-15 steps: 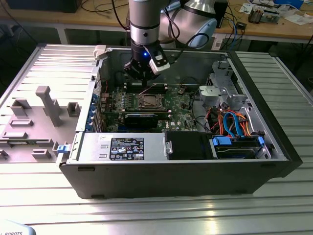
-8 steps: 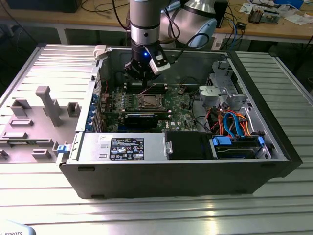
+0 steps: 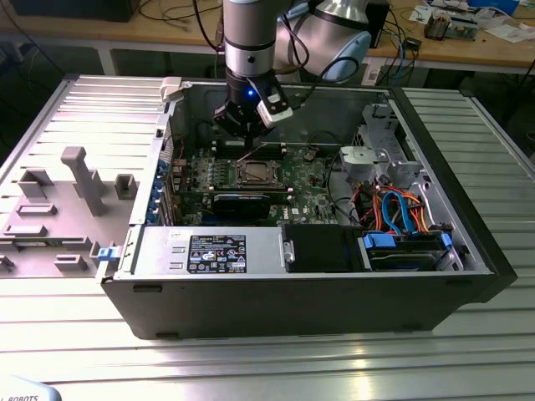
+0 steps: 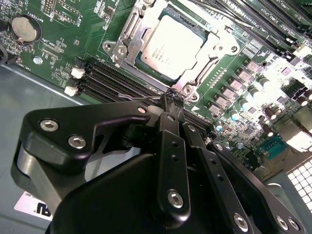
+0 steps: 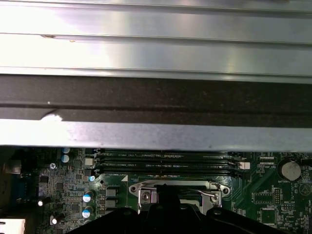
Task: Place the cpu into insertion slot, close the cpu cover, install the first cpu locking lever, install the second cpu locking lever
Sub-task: 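Install the first cpu locking lever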
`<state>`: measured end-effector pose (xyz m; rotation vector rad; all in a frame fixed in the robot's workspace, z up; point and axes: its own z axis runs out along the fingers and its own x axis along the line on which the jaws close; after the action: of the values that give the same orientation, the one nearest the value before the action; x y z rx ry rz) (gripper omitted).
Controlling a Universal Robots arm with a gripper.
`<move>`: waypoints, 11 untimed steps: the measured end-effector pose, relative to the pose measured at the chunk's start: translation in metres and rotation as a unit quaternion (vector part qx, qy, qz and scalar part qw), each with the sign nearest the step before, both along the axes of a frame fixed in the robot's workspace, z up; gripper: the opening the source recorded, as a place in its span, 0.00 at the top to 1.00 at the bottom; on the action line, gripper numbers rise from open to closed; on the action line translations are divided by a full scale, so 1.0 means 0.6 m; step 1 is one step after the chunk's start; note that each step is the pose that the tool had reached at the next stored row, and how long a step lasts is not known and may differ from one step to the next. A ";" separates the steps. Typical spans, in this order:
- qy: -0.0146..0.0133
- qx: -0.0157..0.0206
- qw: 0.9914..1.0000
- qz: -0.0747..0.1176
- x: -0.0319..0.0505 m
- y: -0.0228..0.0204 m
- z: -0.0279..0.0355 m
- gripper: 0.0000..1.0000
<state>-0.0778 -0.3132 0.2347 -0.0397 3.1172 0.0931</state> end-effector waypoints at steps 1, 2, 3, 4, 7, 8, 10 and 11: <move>0.000 0.000 1.000 0.000 0.000 0.0000 0.000 0.89; 0.000 0.000 1.000 0.000 0.000 0.0000 0.000 0.89; 0.000 0.000 1.000 0.000 0.000 0.0000 0.000 0.89; 0.000 0.000 1.000 0.000 0.000 0.0000 0.000 0.89; 0.000 0.000 1.000 0.000 0.002 0.0000 0.000 0.89; 0.000 0.000 1.000 0.000 0.003 0.0000 0.000 0.89; 0.000 0.000 1.000 0.000 0.003 0.0000 0.000 0.89; 0.000 0.000 1.000 0.000 0.003 0.0000 0.000 0.89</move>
<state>-0.0760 -0.3132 0.2345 -0.0398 3.1172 0.0931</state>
